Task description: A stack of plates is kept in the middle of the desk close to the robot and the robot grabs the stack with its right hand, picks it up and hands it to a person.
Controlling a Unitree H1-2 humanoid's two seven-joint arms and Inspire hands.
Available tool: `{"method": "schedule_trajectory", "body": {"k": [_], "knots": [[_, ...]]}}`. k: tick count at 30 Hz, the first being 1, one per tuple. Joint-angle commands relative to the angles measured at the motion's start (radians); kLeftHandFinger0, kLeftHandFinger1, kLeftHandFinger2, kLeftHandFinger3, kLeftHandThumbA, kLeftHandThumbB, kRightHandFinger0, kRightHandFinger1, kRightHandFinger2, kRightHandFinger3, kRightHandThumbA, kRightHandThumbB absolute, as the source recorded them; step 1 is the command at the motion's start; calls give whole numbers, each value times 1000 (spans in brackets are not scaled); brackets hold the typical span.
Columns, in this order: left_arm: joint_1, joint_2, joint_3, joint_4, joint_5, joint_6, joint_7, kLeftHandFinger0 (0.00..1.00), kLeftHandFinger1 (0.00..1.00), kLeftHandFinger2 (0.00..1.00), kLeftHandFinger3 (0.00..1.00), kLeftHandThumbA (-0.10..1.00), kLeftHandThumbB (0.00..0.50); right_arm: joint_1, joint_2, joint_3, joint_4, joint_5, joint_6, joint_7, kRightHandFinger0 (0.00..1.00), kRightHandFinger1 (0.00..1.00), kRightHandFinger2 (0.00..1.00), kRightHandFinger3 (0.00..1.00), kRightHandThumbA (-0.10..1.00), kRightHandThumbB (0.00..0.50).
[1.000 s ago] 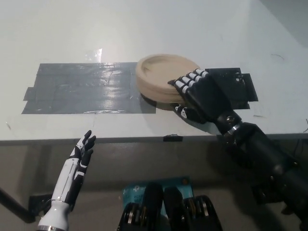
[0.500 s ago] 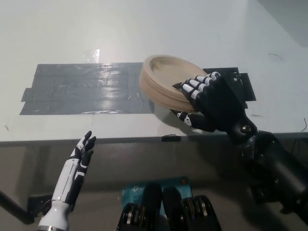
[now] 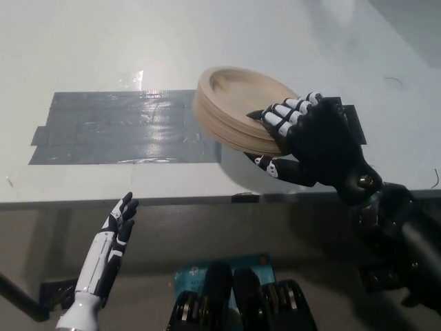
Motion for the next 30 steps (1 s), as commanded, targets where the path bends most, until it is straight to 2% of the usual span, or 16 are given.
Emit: {"method": "schedule_trajectory", "body": {"k": [1, 6, 11, 13, 15, 17, 18, 19, 22, 23, 24, 25, 26, 28, 29, 30], "knots": [[-2, 6, -7, -31, 8, -6, -10, 1000, 1000, 1000, 1000, 1000, 0, -40, 13, -23, 4, 7, -18, 19, 0, 0, 184, 504, -100, 346], [-8, 11, -7, -34, 12, -1, -13, 1000, 1000, 1000, 1000, 1000, 0, -73, 27, -23, 57, -10, -20, 4, 0, 0, 151, 526, -100, 371], [-8, 14, -8, -28, 13, -13, -13, 1000, 1000, 1000, 1000, 1000, 0, -105, 34, -17, 113, -36, -22, -13, 0, 0, 143, 520, -100, 371], [-8, 13, -9, -26, 13, -18, -13, 1000, 1000, 1000, 1000, 1000, 0, -118, 35, -15, 130, -45, -21, -19, 0, 0, 165, 409, -100, 351], [-8, 13, -8, -24, 13, -20, -12, 1000, 1000, 1000, 1000, 1000, 0, -131, 39, -17, 143, -45, -21, -23, 0, 0, 242, 352, -100, 359], [-9, 13, -8, -23, 13, -21, -11, 1000, 1000, 1000, 1000, 1000, 0, -147, 43, -20, 158, -46, -22, -34, 0, 0, 287, 318, -100, 348], [-8, 13, -7, -24, 12, -19, -12, 1000, 1000, 1000, 1000, 1000, 0, -157, 45, -21, 162, -51, -17, -35, 0, 0, 341, 340, -100, 346], [-8, 13, -7, -25, 11, -17, -12, 1000, 1000, 1000, 1000, 1000, 0, -164, 46, -22, 166, -54, -13, -38, 0, 0, 351, 358, -100, 346], [-7, 14, -10, -28, 14, -13, -14, 1000, 1000, 1000, 1000, 1000, 0, -196, 52, -22, 201, -83, 10, -79, 0, 0, 398, 170, -100, 349], [-6, 13, -10, -29, 12, -12, -15, 1000, 1000, 1000, 1000, 1000, 0, -203, 52, -22, 207, -87, 15, -78, 0, 0, 423, 145, -100, 335], [-7, 14, -10, -27, 12, -13, -15, 1000, 1000, 1000, 1000, 1000, 1, -215, 53, -21, 217, -93, 20, -76, 0, 0, 429, 174, -100, 336], [-9, 14, -9, -27, 12, -13, -15, 1000, 1000, 1000, 1000, 1000, 3, -224, 54, -21, 227, -94, 20, -77, 0, 0, 429, 321, -100, 347], [-9, 14, -9, -27, 11, -12, -15, 1000, 1000, 1000, 1000, 1000, 3, -227, 55, -22, 231, -93, 19, -78, 0, 0, 429, 321, -100, 347], [-11, 15, -8, -28, 10, -12, -15, 1000, 1000, 1000, 1000, 1000, 2, -241, 61, -27, 249, -84, 16, -80, 0, 0, 364, 477, -100, 351], [-11, 15, -8, -28, 11, -13, -14, 1000, 1000, 1000, 1000, 1000, 0, -249, 64, -28, 258, -84, 17, -82, 0, 0, 299, 540, -100, 357], [-11, 14, -8, -29, 13, -13, -13, 1000, 1000, 1000, 1000, 1000, 0, -255, 65, -27, 267, -85, 18, -83, 0, 0, 268, 559, -100, 361]]}}
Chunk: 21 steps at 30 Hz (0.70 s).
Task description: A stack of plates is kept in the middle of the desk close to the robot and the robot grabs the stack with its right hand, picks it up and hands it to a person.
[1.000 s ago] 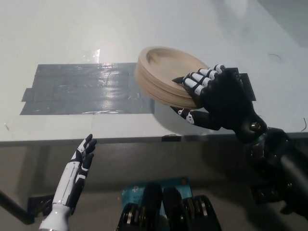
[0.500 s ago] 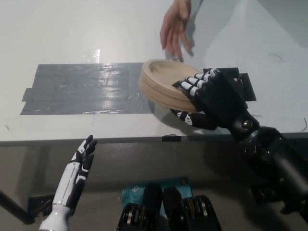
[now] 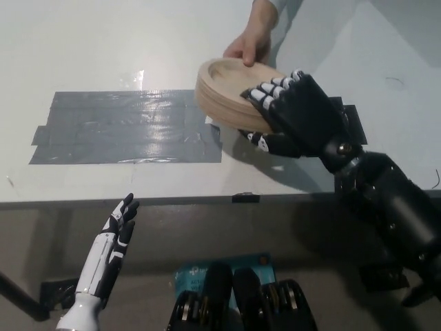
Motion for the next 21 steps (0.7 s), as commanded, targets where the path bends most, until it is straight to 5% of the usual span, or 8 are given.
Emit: {"method": "schedule_trajectory", "body": {"k": [1, 4, 6, 10, 11, 12, 14, 21], "knots": [[-11, 12, -6, -25, 10, -12, -12, 1000, 1000, 1000, 1000, 1000, 0, -96, 11, -26, 13, -11, 24, -80, 0, 0, 233, 538, -100, 359], [-10, 12, -7, -27, 13, -11, -11, 1000, 1000, 1000, 1000, 1000, 0, -113, 16, -19, 50, -20, 35, -77, 0, 0, 228, 523, -100, 361], [-13, 12, -9, -28, 14, -10, -13, 1000, 1000, 1000, 1000, 1000, 0, -119, 17, -14, 80, -19, 29, -93, 0, 0, 252, 274, -100, 333], [-19, 14, -6, -34, 11, -2, -15, 1000, 1000, 1000, 1000, 1000, 10, -98, 19, -28, 67, 48, 32, 39, 242, 366, 546, 522, 164, 377], [-22, 14, -6, -33, 11, 1, -16, 1000, 1000, 1000, 1000, 1000, 13, -89, 17, -35, 45, 82, 39, 118, 581, 691, 832, 912, 328, 412], [-22, 15, -6, -33, 14, 2, -16, 1000, 1000, 1000, 1000, 1000, 7, -81, 15, -41, 21, 108, 54, 192, 820, 899, 1000, 1000, 428, 453], [-21, 15, -6, -32, 11, -2, -17, 1000, 1000, 1000, 1000, 1000, 0, -57, 0, -45, -60, 171, 105, 398, 1000, 1000, 1000, 1000, 605, 498], [-24, 15, -5, -25, 13, -11, -13, 1000, 1000, 1000, 1000, 1000, 0, -11, -17, -67, -202, 222, 147, 520, 1000, 1000, 1000, 1000, 790, 500]]}}
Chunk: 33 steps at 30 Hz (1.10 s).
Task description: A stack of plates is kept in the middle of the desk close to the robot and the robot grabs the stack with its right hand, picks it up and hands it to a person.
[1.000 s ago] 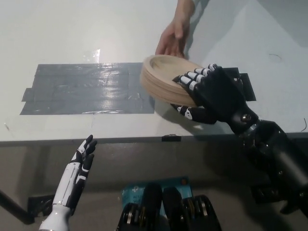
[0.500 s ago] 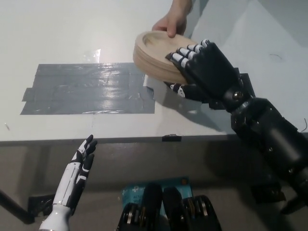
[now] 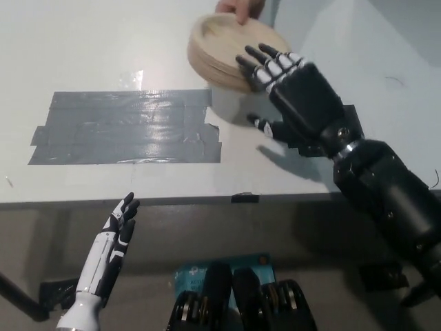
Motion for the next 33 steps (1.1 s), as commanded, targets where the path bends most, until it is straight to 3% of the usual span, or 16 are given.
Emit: {"method": "schedule_trajectory", "body": {"k": [1, 9, 17, 18, 22, 23, 26, 29, 33], "knots": [[-20, 15, -4, -25, 8, -10, -14, 1000, 1000, 1000, 1000, 1000, 0, -6, -31, -51, -233, 152, 100, 333, 1000, 1000, 1000, 1000, 790, 500], [-22, 12, -5, -25, 5, 0, -16, 1000, 1000, 1000, 1000, 1000, 0, 57, -74, -90, -455, 171, 115, 404, 1000, 1000, 1000, 1000, 774, 500], [-28, 20, -8, -17, 12, -19, -17, 1000, 1000, 1000, 1000, 1000, 0, 200, -108, -198, -827, 336, 124, 434, 1000, 1000, 1000, 1000, 771, 500], [-30, 19, -8, -18, 13, -16, -16, 1000, 1000, 1000, 1000, 1000, 0, 230, -107, -217, -892, 353, 151, 446, 1000, 1000, 1000, 1000, 824, 496], [-31, 15, -6, -16, 9, -12, -15, 1000, 1000, 1000, 1000, 1000, 0, 382, -77, -280, -1092, 447, 217, 430, 1000, 1000, 1000, 1000, 828, 456], [-33, 15, -5, -14, 9, -14, -14, 1000, 1000, 1000, 1000, 1000, 0, 442, -65, -289, -1117, 449, 204, 399, 1000, 1000, 1000, 1000, 857, 418], [-25, 15, -3, -15, 8, -16, -11, 1000, 1000, 1000, 1000, 1000, 0, 533, -31, -301, -1135, 471, 183, 357, 1000, 1000, 1000, 1000, 861, 419], [-16, 14, -5, -15, 14, -19, -9, 1000, 1000, 1000, 1000, 1000, 0, 689, 36, -322, -1105, 536, 147, 291, 1000, 1000, 1000, 1000, 826, 374], [-7, 9, -4, -11, 20, -27, 0, 1000, 1000, 1000, 1000, 1000, 0, 812, 136, -360, -991, 642, 100, 229, 1000, 1000, 1000, 1000, 852, 353]]}}
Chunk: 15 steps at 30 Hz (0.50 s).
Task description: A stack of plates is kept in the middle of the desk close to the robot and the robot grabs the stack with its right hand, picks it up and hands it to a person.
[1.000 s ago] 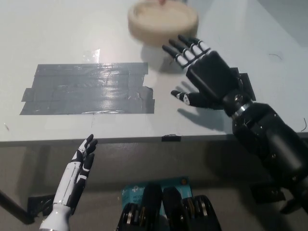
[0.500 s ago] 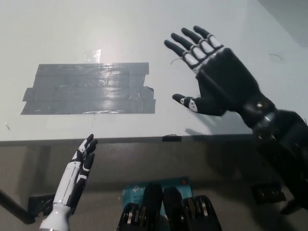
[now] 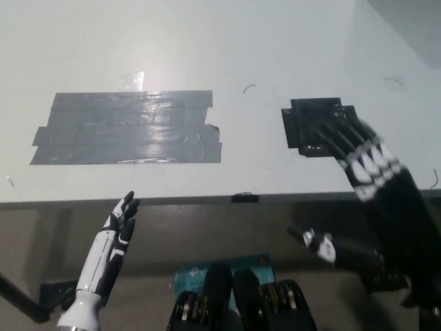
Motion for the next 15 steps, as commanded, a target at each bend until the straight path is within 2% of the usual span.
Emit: {"method": "schedule_trajectory", "body": {"k": [1, 4, 8, 10, 11, 12, 15], "knots": [[5, 6, -5, -14, 19, -33, 3, 1000, 1000, 1000, 1000, 1000, 0, 168, 151, -90, 108, 318, -63, -144, 1000, 1000, 1000, 1000, 915, 333], [25, 0, -8, -15, 24, -43, 9, 1000, 1000, 1000, 1000, 1000, 0, 207, 189, -105, 189, 339, -93, -147, 1000, 1000, 1000, 1000, 964, 326], [54, -8, 1, -10, 1, -64, 13, 1000, 1000, 1000, 1000, 1000, 0, 222, 225, -122, 357, 411, -92, -91, 1000, 1000, 1000, 1000, 911, 290], [58, -9, 4, -13, 4, -64, 17, 1000, 1000, 1000, 1000, 1000, 0, 209, 231, -127, 393, 420, -82, -72, 1000, 1000, 1000, 1000, 926, 297], [58, -10, 6, -14, 3, -63, 19, 1000, 1000, 1000, 1000, 1000, 0, 202, 235, -129, 405, 426, -76, -63, 1000, 1000, 1000, 1000, 881, 301], [56, -13, 8, -9, 7, -68, 24, 1000, 1000, 1000, 1000, 1000, 0, 189, 236, -127, 431, 429, -71, -48, 1000, 1000, 1000, 1000, 922, 320], [52, -15, 9, -5, 10, -64, 24, 1000, 1000, 1000, 1000, 1000, 7, 177, 234, -118, 459, 416, -80, -32, 1000, 1000, 1000, 1000, 915, 316]]}}
